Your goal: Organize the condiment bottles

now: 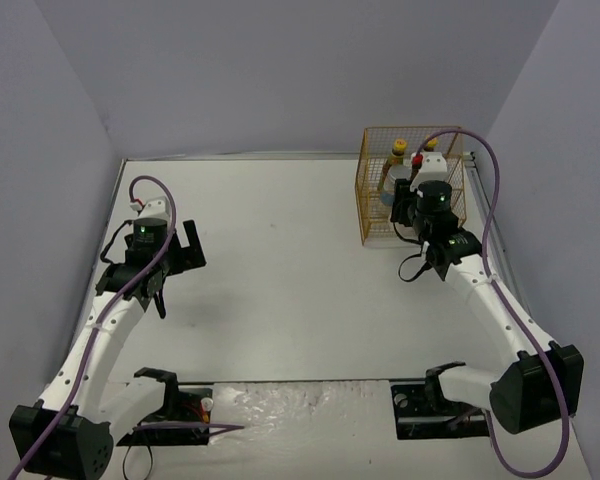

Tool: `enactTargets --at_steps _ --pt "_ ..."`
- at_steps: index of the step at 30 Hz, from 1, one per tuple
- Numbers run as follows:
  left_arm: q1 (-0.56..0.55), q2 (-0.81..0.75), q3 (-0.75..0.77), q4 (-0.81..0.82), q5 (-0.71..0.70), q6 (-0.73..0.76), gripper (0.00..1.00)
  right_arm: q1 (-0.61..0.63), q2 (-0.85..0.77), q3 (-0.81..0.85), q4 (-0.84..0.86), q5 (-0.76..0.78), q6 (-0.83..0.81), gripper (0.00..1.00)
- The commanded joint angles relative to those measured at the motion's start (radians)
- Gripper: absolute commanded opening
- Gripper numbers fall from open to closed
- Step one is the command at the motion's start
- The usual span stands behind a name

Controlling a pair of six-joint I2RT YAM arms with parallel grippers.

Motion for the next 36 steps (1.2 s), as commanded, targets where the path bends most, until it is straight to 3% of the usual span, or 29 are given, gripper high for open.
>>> enactTargets --at_steps 1,8,36 --pt "0.008 -0.017 0.010 0.053 0.002 0.016 0.97 -0.060 0.058 0.079 0.142 -0.113 -0.052 0.00" --pt "0.008 -0.020 0.009 0.052 -0.002 0.018 0.97 -0.122 0.147 0.104 0.197 -0.199 -0.085 0.00" --pt "0.008 -0.026 0.009 0.058 -0.004 0.032 0.97 -0.162 0.277 0.040 0.342 -0.227 -0.074 0.00"
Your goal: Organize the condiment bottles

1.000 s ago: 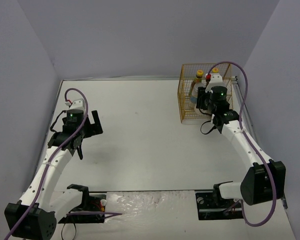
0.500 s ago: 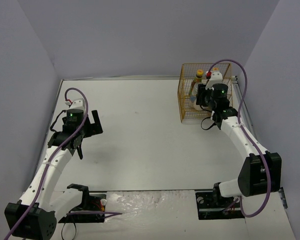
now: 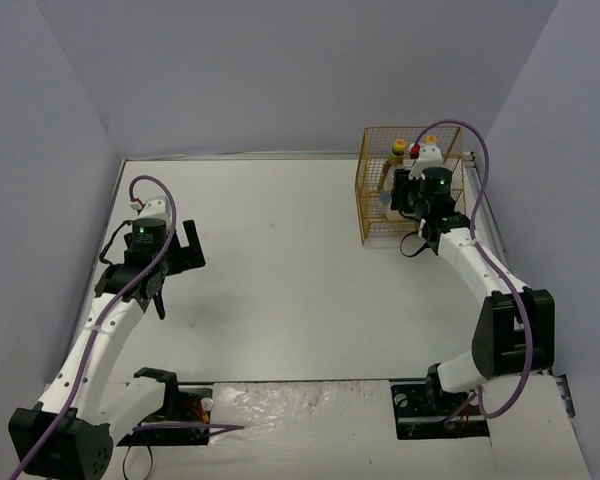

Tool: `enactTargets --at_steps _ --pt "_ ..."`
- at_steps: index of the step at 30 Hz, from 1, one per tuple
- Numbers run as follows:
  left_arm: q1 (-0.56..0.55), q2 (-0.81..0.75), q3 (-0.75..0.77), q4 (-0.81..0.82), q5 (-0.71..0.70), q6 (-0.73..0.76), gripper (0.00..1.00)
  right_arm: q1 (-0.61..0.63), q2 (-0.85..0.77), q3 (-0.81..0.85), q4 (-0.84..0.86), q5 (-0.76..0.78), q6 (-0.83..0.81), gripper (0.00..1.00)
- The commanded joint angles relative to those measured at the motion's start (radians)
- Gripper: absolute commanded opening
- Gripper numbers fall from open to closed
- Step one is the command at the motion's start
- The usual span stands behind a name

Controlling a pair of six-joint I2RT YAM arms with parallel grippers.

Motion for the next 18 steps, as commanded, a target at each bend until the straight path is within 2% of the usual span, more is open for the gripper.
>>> enactTargets --at_steps 1,9,15,16,18 --pt "0.008 -0.016 0.009 0.052 -0.003 0.014 0.97 -0.009 0.010 -0.017 0.138 -0.012 -0.002 0.00" --pt "0.008 -0.016 0.008 0.056 -0.003 0.019 0.97 -0.010 0.069 -0.076 0.176 0.005 0.034 0.00" --pt "0.008 -0.016 0.007 0.056 -0.002 0.020 0.97 -0.012 0.113 -0.086 0.180 0.028 0.045 0.12" --pt "0.008 -0.016 0.006 0.057 -0.002 0.020 0.97 -0.012 0.121 -0.086 0.176 0.032 0.051 0.15" --pt "0.008 -0.015 0.006 0.059 -0.001 0.021 0.97 -0.014 0.128 -0.080 0.166 0.032 0.056 0.27"
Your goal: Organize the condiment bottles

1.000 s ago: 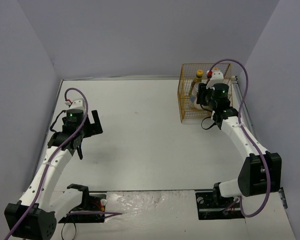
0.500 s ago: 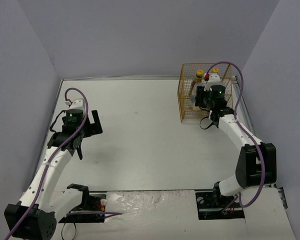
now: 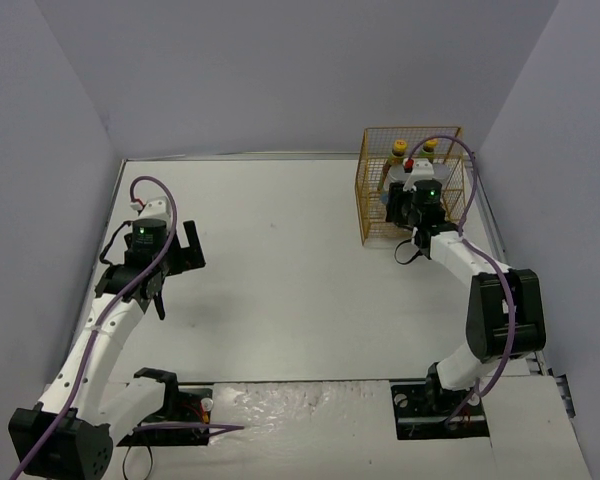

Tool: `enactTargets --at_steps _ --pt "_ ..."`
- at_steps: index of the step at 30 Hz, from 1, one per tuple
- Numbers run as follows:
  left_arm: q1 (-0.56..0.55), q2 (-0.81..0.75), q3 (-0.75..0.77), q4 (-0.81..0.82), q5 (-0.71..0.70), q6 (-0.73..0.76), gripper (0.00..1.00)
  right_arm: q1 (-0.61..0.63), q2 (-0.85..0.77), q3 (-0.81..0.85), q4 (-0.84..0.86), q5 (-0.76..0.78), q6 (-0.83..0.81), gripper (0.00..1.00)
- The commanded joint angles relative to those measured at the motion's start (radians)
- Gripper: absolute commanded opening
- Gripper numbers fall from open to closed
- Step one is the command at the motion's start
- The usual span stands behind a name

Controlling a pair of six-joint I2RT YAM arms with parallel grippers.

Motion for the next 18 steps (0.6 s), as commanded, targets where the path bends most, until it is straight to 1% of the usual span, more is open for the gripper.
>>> enactTargets --at_steps 1,5,8,10,14,18 --pt "0.008 -0.014 0.010 0.056 0.000 0.014 0.97 -0.010 0.020 0.016 0.032 0.031 0.024 0.34" --pt "0.008 -0.014 0.010 0.056 0.001 0.016 0.97 -0.008 -0.019 0.040 -0.023 0.020 0.034 0.63" --pt "0.008 -0.017 0.010 0.056 0.005 0.016 0.97 -0.010 -0.112 0.072 -0.100 0.019 0.042 0.78" --pt "0.008 -0.018 0.010 0.056 0.007 0.016 0.97 -0.010 -0.173 0.078 -0.122 0.018 0.045 0.86" --pt "0.008 -0.020 0.012 0.056 0.012 0.016 0.97 -0.009 -0.309 0.088 -0.194 0.029 0.050 0.95" --pt "0.008 -0.022 0.013 0.056 0.020 0.016 0.97 -0.010 -0.451 0.077 -0.266 0.053 0.083 1.00"
